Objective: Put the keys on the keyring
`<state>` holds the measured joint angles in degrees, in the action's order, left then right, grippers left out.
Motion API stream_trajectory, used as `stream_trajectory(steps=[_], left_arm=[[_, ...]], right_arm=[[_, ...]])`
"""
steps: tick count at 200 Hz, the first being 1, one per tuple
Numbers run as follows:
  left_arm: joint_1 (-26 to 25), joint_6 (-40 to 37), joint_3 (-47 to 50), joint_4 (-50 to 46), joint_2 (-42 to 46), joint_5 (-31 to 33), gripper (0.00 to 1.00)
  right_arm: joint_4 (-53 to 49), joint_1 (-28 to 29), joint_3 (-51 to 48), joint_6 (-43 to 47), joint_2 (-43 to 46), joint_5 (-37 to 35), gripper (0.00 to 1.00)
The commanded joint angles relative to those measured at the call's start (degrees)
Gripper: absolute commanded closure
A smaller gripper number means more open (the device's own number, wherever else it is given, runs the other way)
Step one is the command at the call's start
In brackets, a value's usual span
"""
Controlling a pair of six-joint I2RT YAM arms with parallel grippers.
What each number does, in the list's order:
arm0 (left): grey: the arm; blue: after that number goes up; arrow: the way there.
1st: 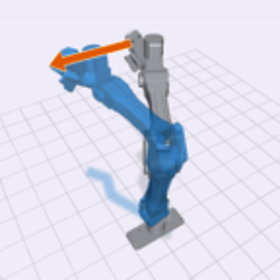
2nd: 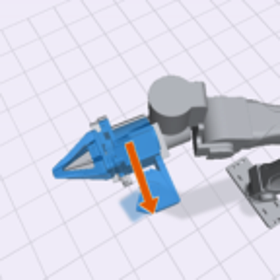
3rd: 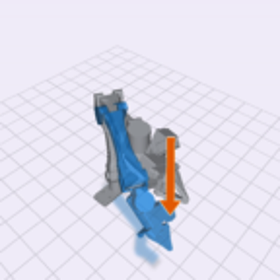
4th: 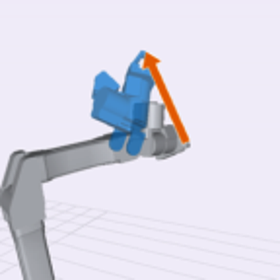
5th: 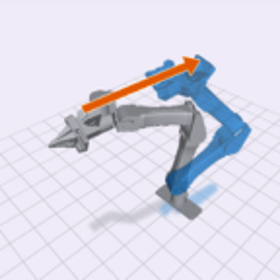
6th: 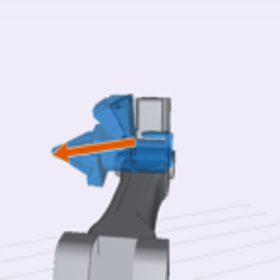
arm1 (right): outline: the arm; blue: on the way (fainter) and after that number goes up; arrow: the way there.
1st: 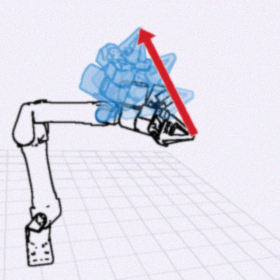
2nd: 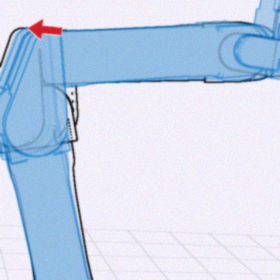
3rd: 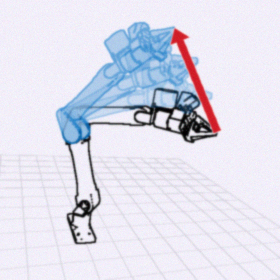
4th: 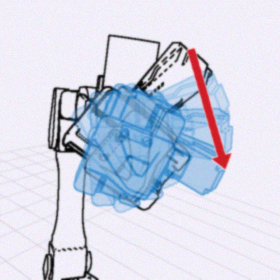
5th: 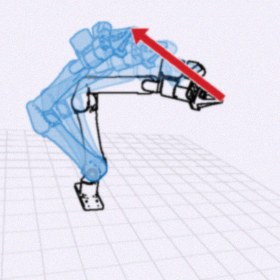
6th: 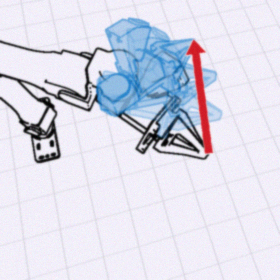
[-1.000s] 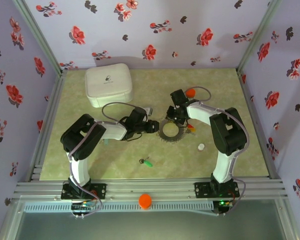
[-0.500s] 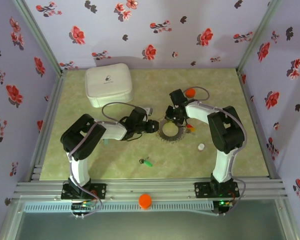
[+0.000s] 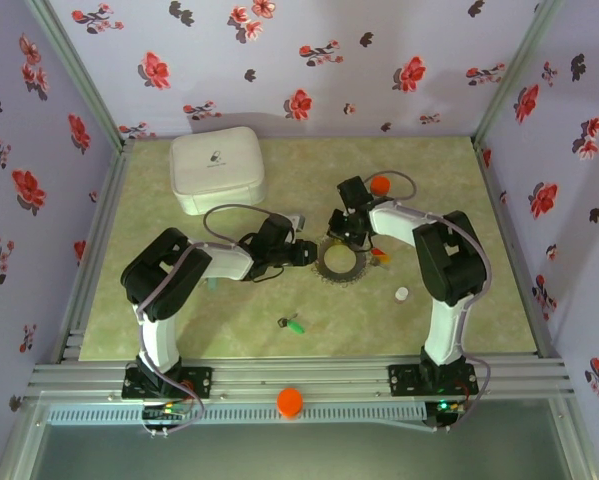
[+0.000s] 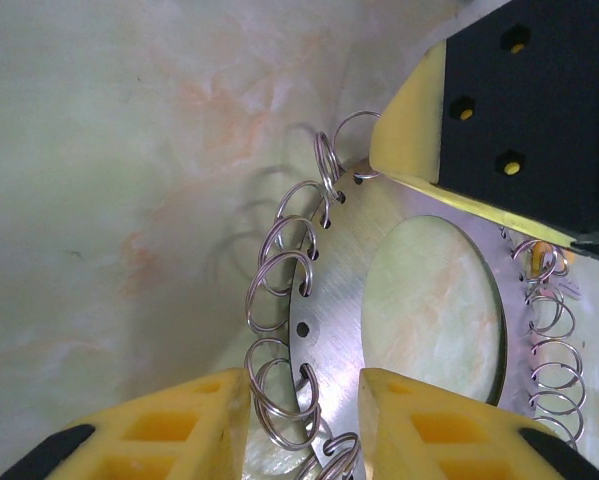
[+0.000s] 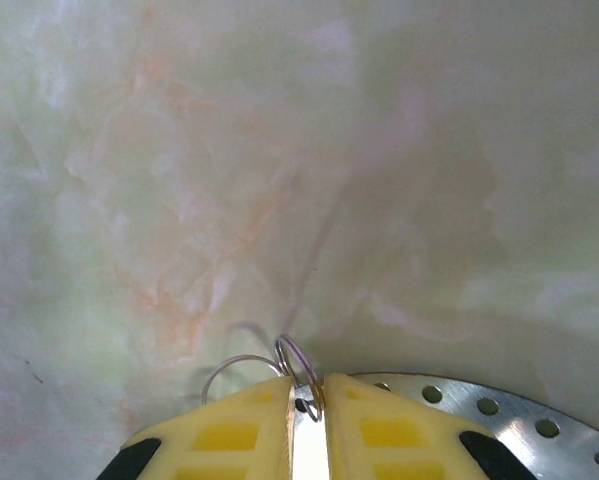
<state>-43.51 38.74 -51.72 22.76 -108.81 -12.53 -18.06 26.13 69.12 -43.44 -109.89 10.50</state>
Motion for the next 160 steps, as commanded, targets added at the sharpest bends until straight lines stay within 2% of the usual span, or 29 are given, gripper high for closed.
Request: stream_trajectory(steps=[1, 96, 133, 160], left_arm=[[-0.31, 0.79, 0.13, 1.62, -1.23, -0.58, 0.65], [-0.35, 0.9, 0.62, 1.58, -0.69, 0.1, 0.64], [-0.34, 0.9, 0.65, 1.43, -0.72, 0.15, 0.64], [-0.35, 0.99, 0.61, 1.41, -0.85, 0.16, 0.64]], right_arm=[[-1.4, -0.29, 2.37, 2.26, -1.15, -1.31, 0.83], [-10.24, -0.29, 8.67, 10.82, -4.57, -2.92, 0.8], [-11.98, -0.16, 9.49, 12.71, -4.63, -1.63, 0.78], [-12.81, -0.2, 9.43, 13.62, -3.09, -3.44, 0.75]])
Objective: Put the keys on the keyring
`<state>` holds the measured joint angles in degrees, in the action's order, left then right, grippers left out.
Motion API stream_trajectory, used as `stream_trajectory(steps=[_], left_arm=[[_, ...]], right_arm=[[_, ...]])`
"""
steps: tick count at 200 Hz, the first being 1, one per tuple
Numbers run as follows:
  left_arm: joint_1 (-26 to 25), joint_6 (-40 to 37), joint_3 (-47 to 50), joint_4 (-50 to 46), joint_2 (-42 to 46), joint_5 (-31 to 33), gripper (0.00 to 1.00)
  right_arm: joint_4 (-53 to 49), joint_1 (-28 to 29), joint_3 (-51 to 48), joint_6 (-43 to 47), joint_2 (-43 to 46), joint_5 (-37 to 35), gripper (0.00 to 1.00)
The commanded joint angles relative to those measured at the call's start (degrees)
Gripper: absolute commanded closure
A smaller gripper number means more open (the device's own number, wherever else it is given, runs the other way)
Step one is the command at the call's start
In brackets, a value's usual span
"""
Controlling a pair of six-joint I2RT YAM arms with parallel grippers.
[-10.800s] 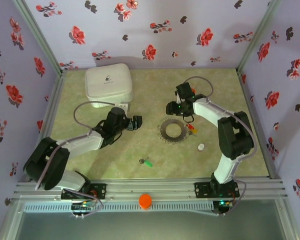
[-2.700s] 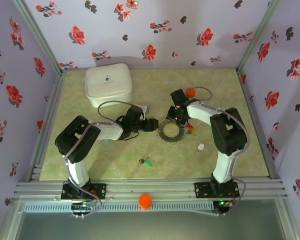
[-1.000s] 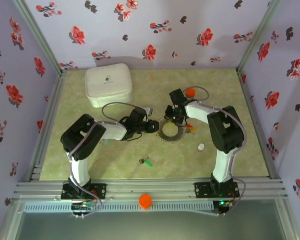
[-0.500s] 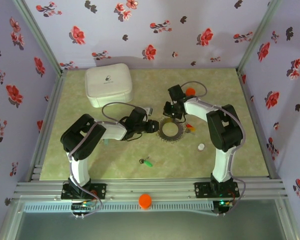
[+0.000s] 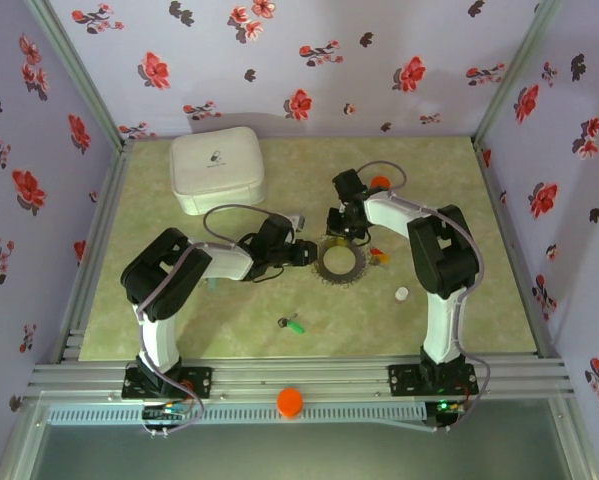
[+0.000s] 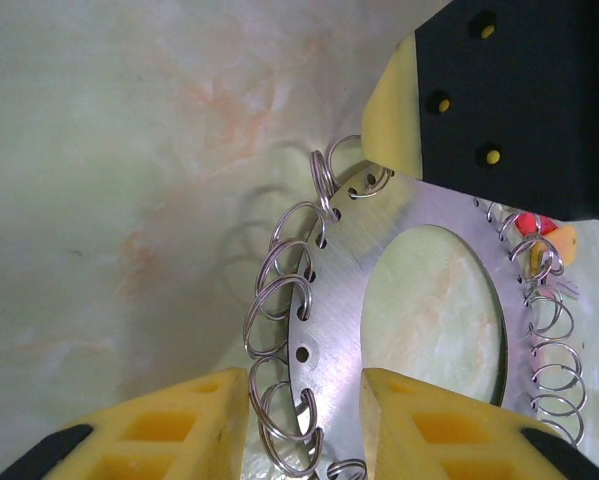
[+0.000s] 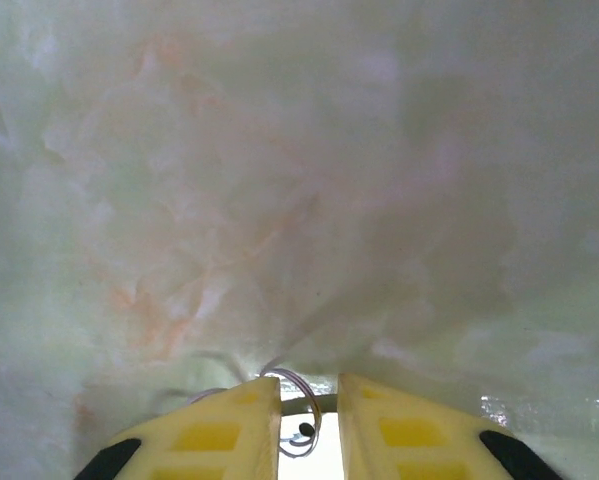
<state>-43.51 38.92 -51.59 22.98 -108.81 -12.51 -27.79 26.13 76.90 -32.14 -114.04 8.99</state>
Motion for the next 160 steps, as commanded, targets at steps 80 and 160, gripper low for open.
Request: stream_trajectory(steps=[80, 160], left_arm=[[-0.35, 0.98, 0.49, 1.28, -0.87, 0.12, 0.66], [-0.35, 0.94, 0.39, 0.88, -0.79, 0.21, 0.66]], right_arm=[[-7.22, -0.29, 5.04, 6.23, -1.59, 0.41, 0.74], [-9.38, -0.03, 6.24, 7.99, -3.63, -0.38, 0.71]])
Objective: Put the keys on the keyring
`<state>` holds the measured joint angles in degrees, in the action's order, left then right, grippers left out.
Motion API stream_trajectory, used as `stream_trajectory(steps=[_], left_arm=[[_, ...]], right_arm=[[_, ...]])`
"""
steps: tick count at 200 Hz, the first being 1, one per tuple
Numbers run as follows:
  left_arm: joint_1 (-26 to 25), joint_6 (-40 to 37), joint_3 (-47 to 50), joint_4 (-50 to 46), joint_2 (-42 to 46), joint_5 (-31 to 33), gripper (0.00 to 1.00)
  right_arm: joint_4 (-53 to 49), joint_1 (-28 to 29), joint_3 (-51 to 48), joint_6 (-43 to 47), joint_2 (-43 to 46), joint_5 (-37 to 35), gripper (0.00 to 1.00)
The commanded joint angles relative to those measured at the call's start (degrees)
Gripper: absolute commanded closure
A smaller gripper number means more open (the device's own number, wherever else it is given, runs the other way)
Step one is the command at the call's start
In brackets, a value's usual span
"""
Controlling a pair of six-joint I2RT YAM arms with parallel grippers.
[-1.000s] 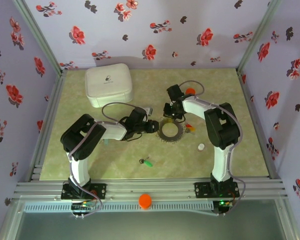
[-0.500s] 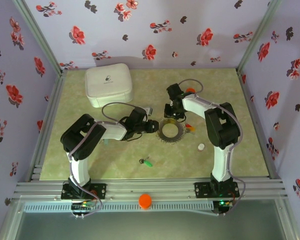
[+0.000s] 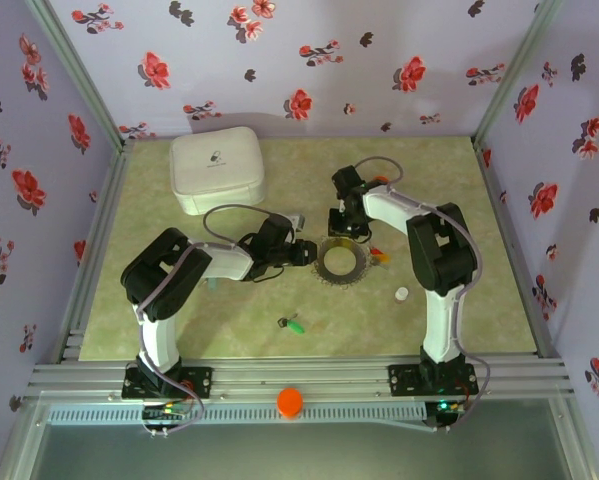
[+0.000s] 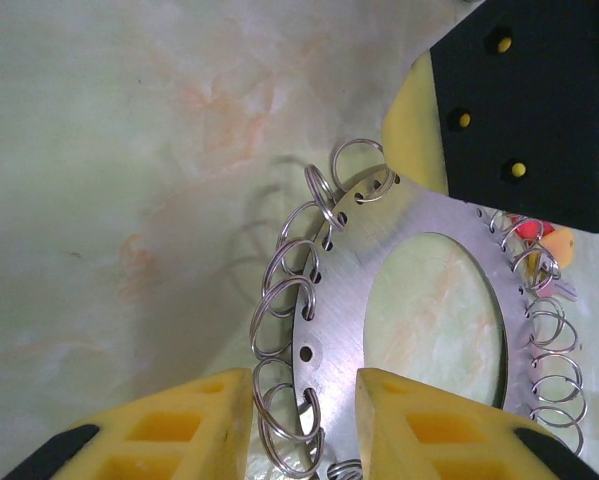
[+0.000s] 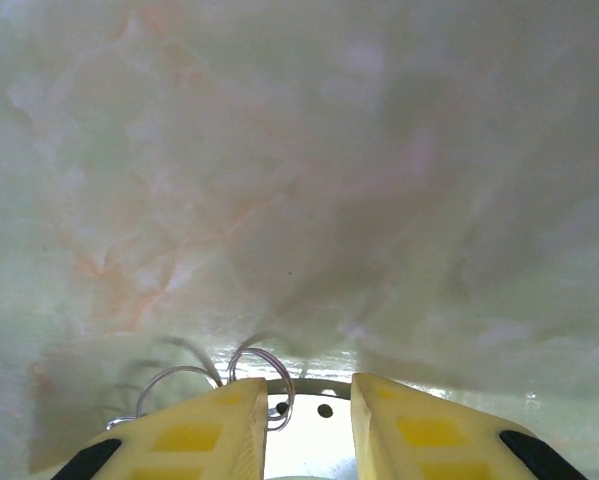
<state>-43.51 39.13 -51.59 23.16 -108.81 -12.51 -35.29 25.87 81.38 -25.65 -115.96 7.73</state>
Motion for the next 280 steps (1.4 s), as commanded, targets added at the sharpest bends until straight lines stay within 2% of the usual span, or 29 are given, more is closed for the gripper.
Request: stream_trajectory(steps=[1, 68, 206, 257, 280], left_arm=[[-0.35, 0.74, 0.42, 0.68, -0.74, 0.21, 0.66], [-0.4, 0.69, 0.01, 0.22, -1.22, -0.03, 0.67], [-0.26, 0.64, -0.27, 0.05, -1.49, -0.3, 0.7], [-0.26, 0.59, -0.17, 0.05, -1.41, -0.29, 0.7], [-0.24, 0.56, -0.03, 0.05, -1.23, -0.23, 0.7]], right_arm=[[-1.84, 0.24, 1.76, 1.49, -1.72, 0.98, 0.72], [-0.1, 0.5, 1.77, 2.84, -1.37, 5.34, 0.73], [-1.0, 1.47, 3.09, 3.59, -2.88, 6.55, 0.77], [-1.01, 1.49, 3.57, 3.84, -3.38, 6.28, 0.85], [-0.6, 1.25, 3.35, 4.17, -2.83, 7.45, 0.93]])
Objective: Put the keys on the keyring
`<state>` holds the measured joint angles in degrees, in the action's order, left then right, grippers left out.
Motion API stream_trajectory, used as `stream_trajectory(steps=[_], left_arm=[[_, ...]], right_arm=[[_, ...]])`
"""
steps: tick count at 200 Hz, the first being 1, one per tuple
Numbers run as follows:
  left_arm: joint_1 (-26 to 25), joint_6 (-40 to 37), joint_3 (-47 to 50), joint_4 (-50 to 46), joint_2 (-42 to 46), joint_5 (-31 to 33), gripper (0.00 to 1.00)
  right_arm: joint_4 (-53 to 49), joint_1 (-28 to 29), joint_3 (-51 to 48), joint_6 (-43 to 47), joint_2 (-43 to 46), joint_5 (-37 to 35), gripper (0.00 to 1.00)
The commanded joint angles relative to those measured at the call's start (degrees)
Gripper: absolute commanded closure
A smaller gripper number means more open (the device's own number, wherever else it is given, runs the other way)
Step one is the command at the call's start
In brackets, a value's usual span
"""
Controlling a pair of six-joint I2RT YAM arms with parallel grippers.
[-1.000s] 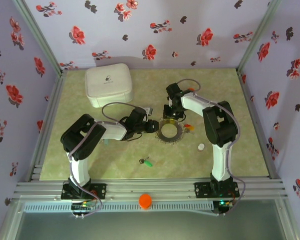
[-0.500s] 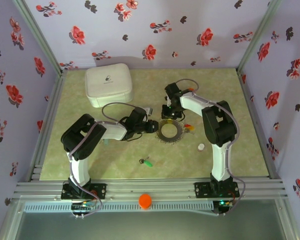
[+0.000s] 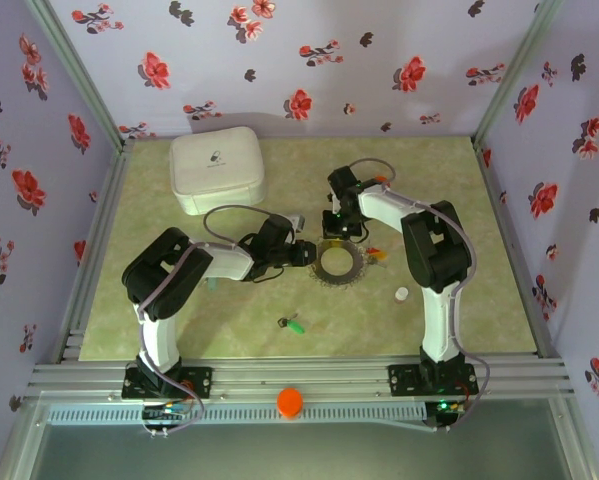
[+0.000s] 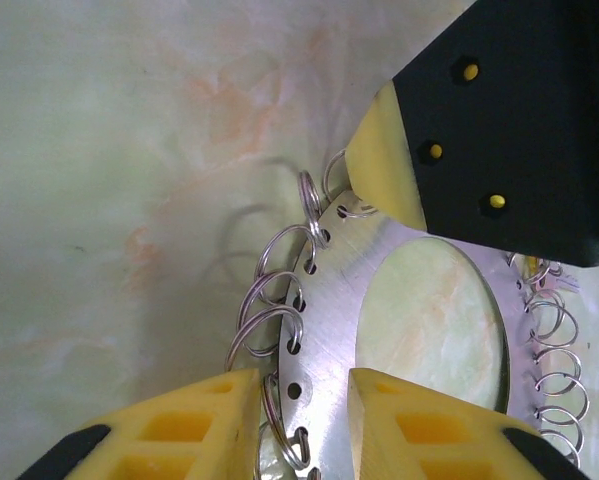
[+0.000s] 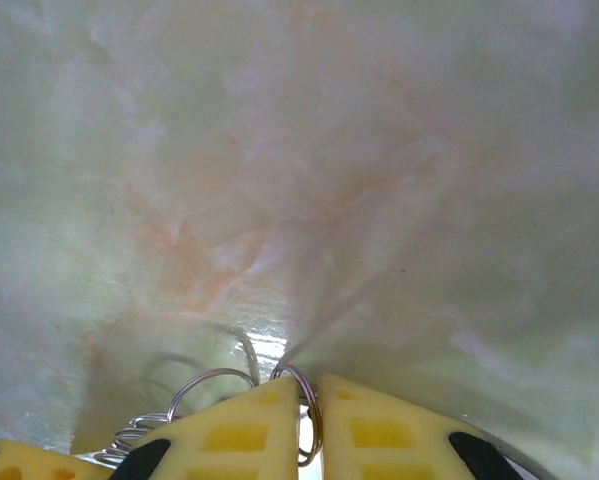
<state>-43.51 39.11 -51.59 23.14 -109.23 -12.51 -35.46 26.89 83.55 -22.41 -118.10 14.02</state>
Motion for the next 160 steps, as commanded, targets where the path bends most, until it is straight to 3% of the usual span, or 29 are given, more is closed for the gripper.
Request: stream_trajectory(steps=[1, 21, 36, 52, 66, 104, 119, 143, 160], left_arm=[[-0.21, 0.6, -0.02, 0.07, -0.77, -0.23, 0.7], [-0.19, -0.25, 0.51, -0.13, 0.36, 0.35, 0.68], [0.09, -2.62, 1.15, -4.51, 5.06, 2.36, 0.57], [0.24, -7.36, 4.27, -8.33, 13.37, 8.81, 0.44], [1.23, -10.61, 7.8, -9.52, 20.77, 12.7, 0.39], [5.68, -18.11, 9.65, -15.19, 35.03, 14.52, 0.39], [7.16, -22.82, 7.66, -17.41, 36.92, 12.36, 0.46], [14.18, -23.45, 4.7, -15.41, 36.6, -3.29, 0.53], [15.9, -26.14, 0.27, -17.96, 36.61, -6.0, 0.57]], right_arm=[[-0.41, 0.2, 1.18, 0.95, -0.62, 1.17, 0.94], [-0.75, 0.18, 1.05, 2.47, 0.53, 0.64, 1.0], [-0.45, 0.5, -0.06, 4.76, 3.3, -0.39, 1.0], [3.14, 1.04, -4.02, 6.59, 8.04, -1.58, 1.0], [6.32, 1.24, -6.69, 7.59, 11.48, -1.47, 1.0], [7.26, 1.76, -8.22, 12.83, 17.82, 0.09, 1.0], [7.74, 1.98, -8.73, 14.97, 20.3, 0.23, 1.0], [9.5, 2.84, -8.48, 18.98, 25.24, 0.79, 1.0], [10.5, 3.38, -8.0, 22.05, 28.74, 2.46, 1.0]])
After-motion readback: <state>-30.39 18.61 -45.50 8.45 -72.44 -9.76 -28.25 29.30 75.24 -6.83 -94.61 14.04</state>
